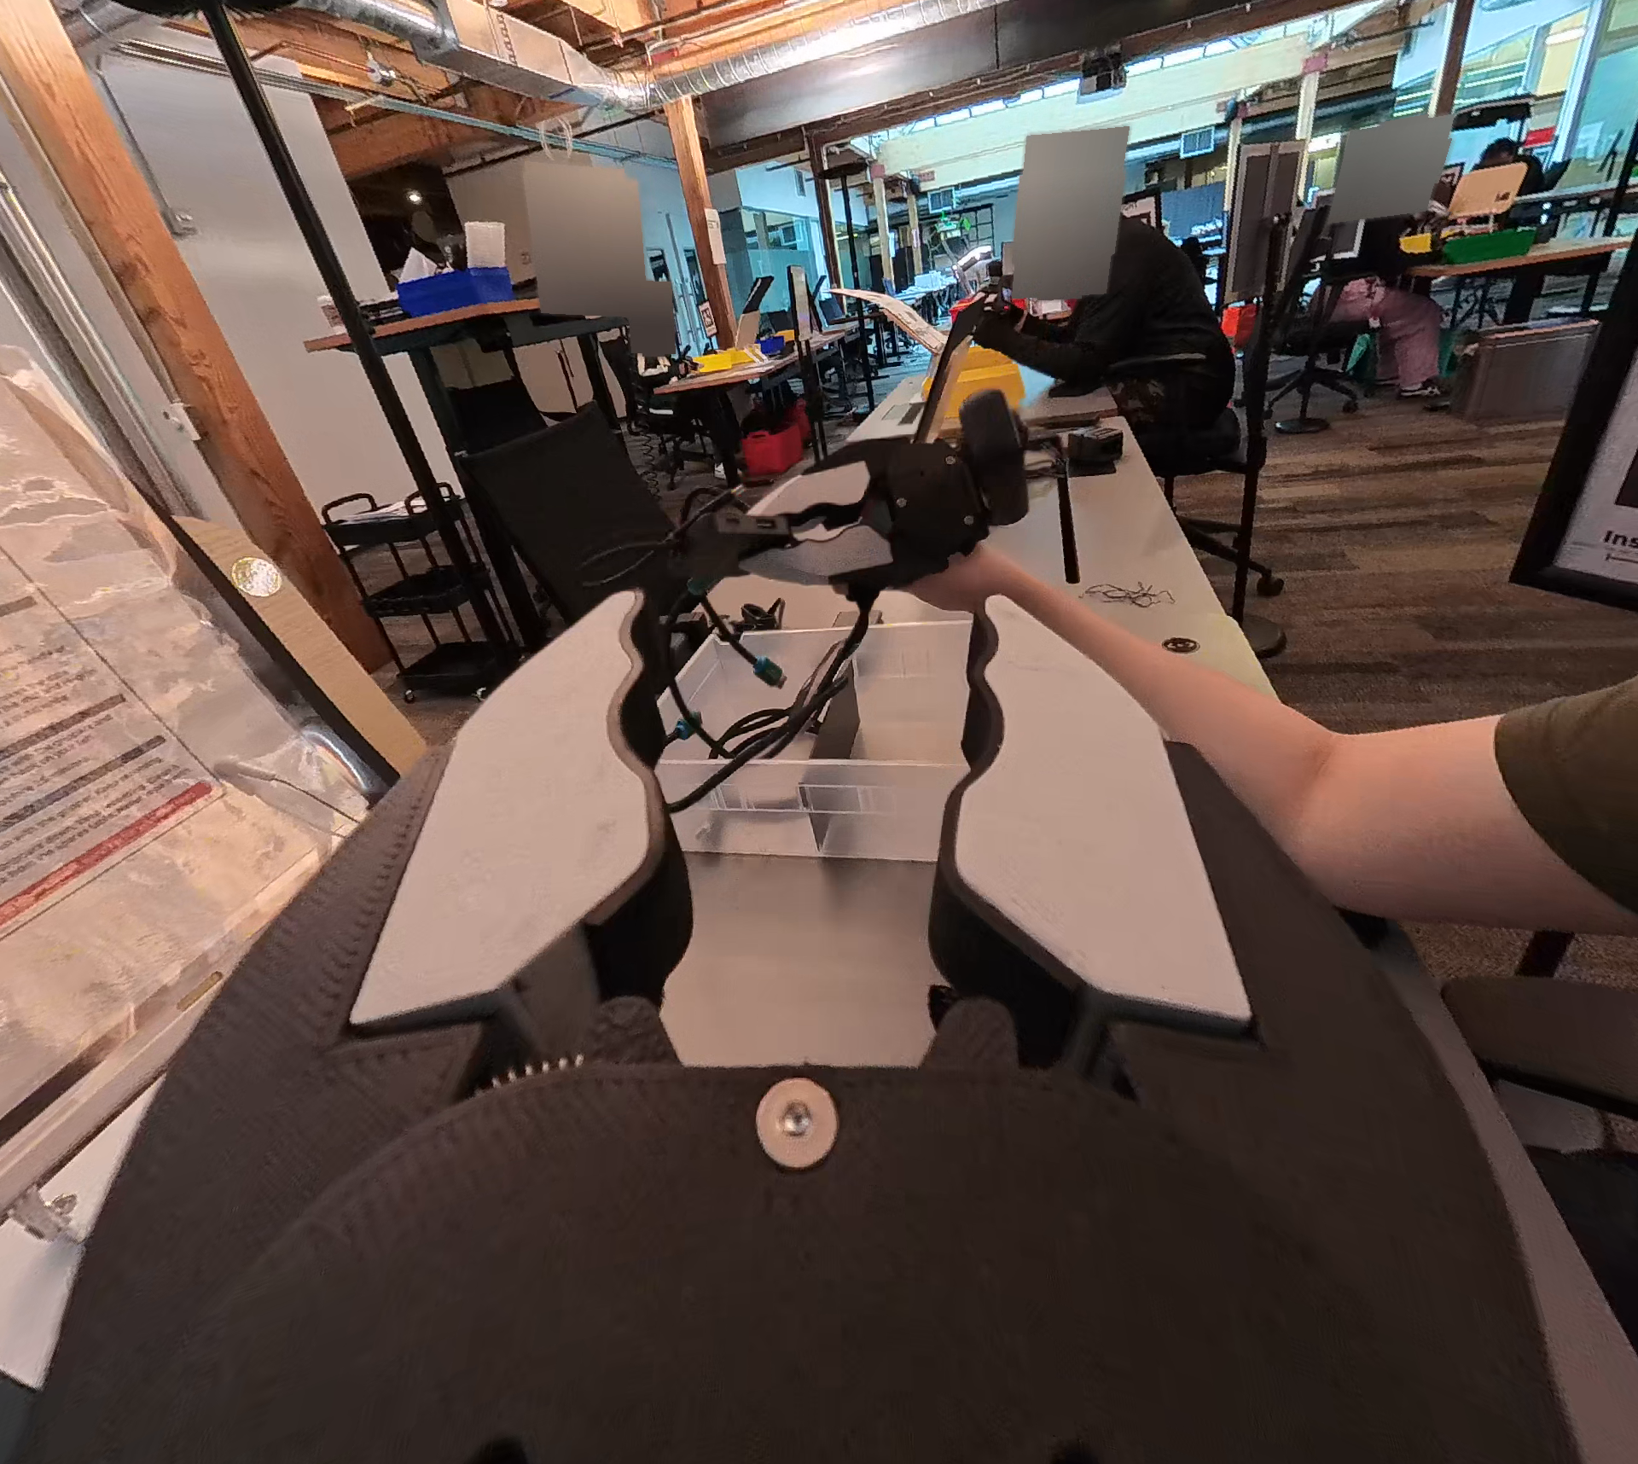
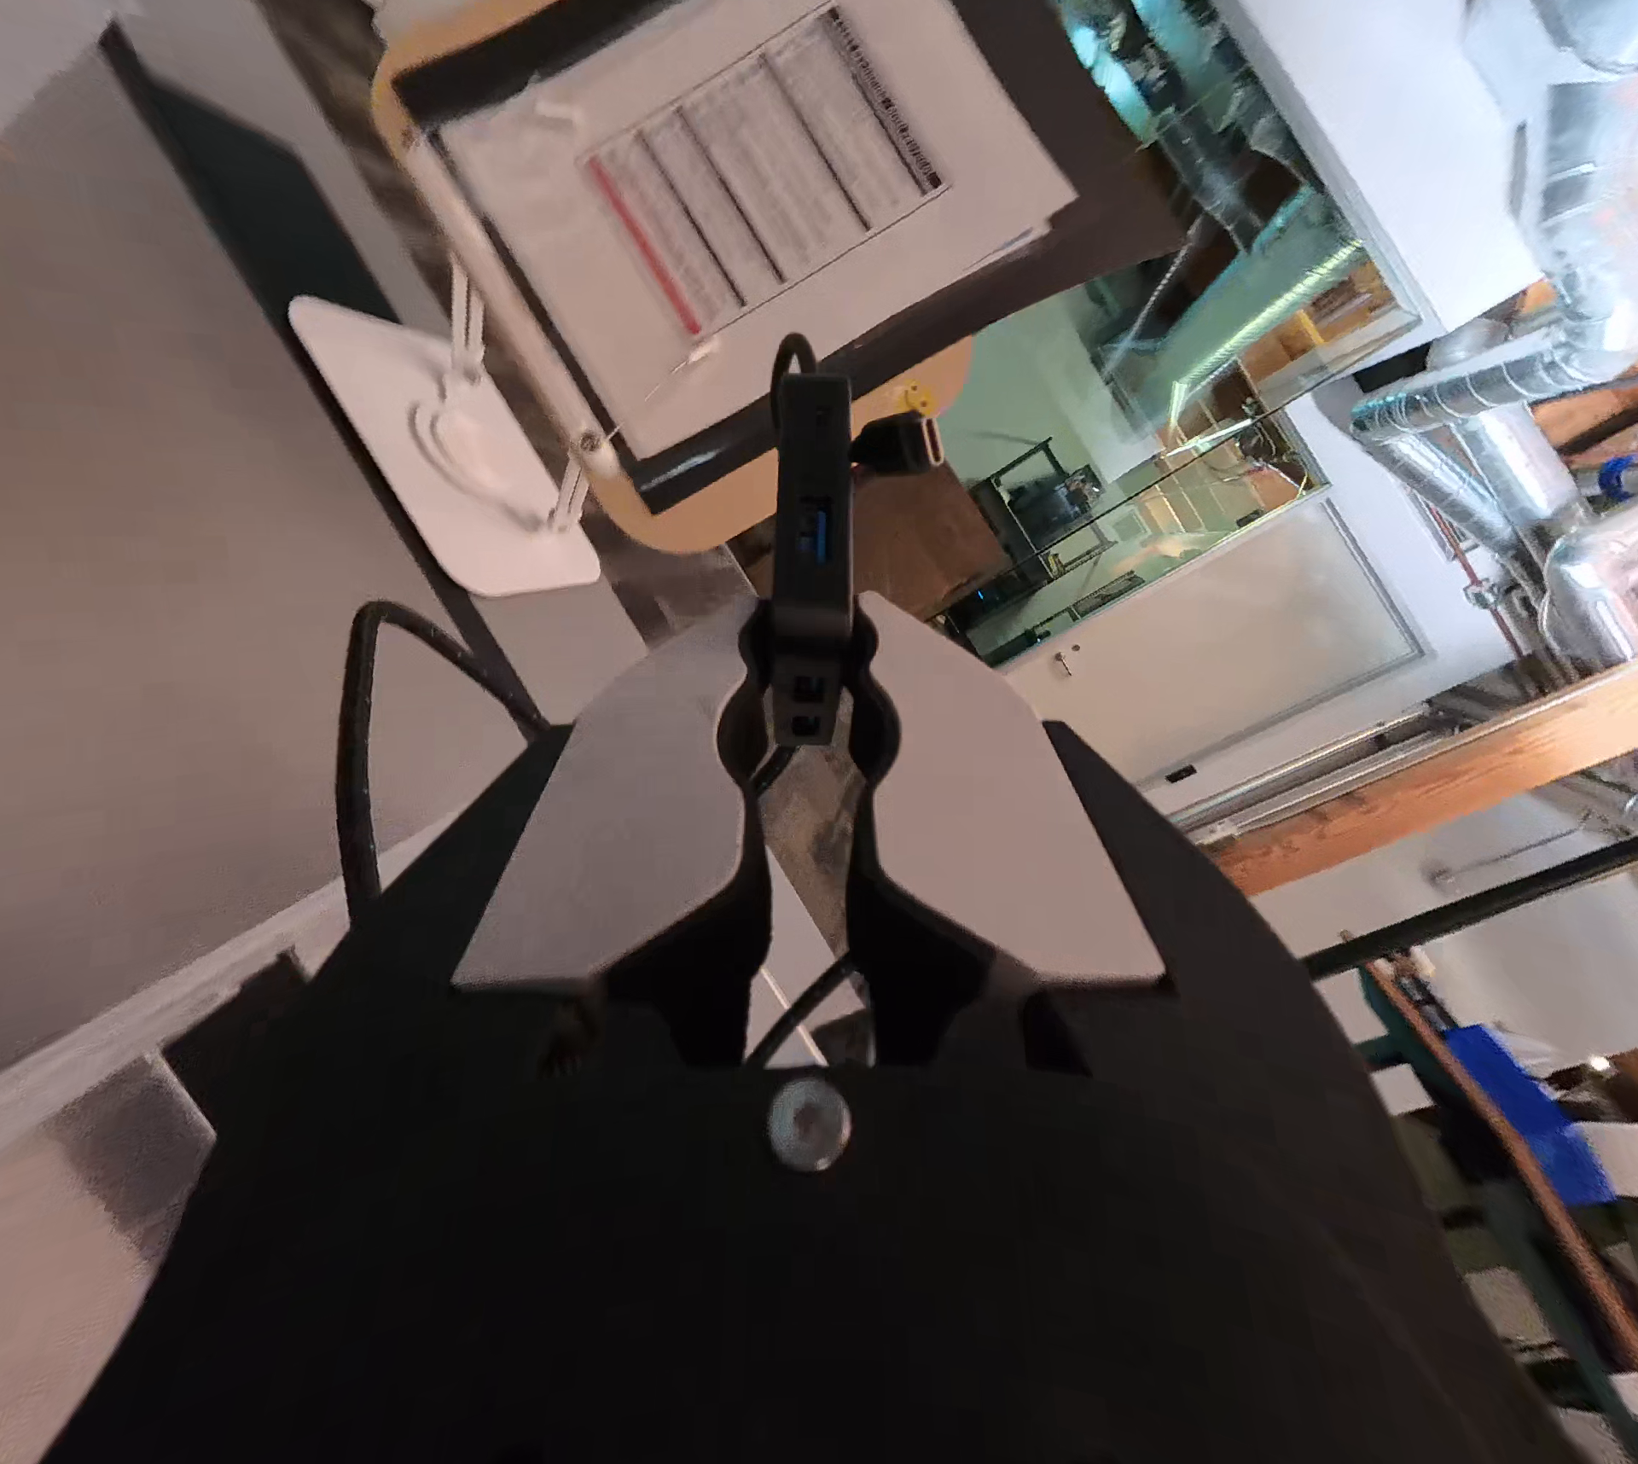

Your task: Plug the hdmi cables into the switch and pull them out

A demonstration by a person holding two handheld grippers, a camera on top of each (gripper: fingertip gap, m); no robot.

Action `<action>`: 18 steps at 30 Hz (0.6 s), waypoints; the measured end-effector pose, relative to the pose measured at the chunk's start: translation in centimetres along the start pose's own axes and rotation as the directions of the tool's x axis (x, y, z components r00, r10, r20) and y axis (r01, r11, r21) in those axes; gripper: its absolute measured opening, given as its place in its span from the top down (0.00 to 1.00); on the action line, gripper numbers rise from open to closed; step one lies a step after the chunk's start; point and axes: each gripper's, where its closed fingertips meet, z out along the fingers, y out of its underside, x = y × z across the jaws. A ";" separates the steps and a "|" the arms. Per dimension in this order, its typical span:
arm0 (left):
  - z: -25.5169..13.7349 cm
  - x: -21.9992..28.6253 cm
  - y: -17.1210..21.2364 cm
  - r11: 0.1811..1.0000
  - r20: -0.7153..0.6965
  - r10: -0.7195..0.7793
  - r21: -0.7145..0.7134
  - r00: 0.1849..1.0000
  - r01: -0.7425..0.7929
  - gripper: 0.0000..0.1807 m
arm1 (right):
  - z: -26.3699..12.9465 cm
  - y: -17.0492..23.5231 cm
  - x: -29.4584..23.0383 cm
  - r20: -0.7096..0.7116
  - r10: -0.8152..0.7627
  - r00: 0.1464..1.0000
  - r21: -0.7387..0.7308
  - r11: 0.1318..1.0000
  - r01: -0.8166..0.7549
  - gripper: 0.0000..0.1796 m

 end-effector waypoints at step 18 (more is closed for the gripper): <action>1.4 0.8 2.0 0.996 -0.041 -0.028 -0.089 0.999 0.024 0.64 | 0.0 10.6 -2.2 -0.059 0.742 0.668 -0.462 0.573 -0.677 0.92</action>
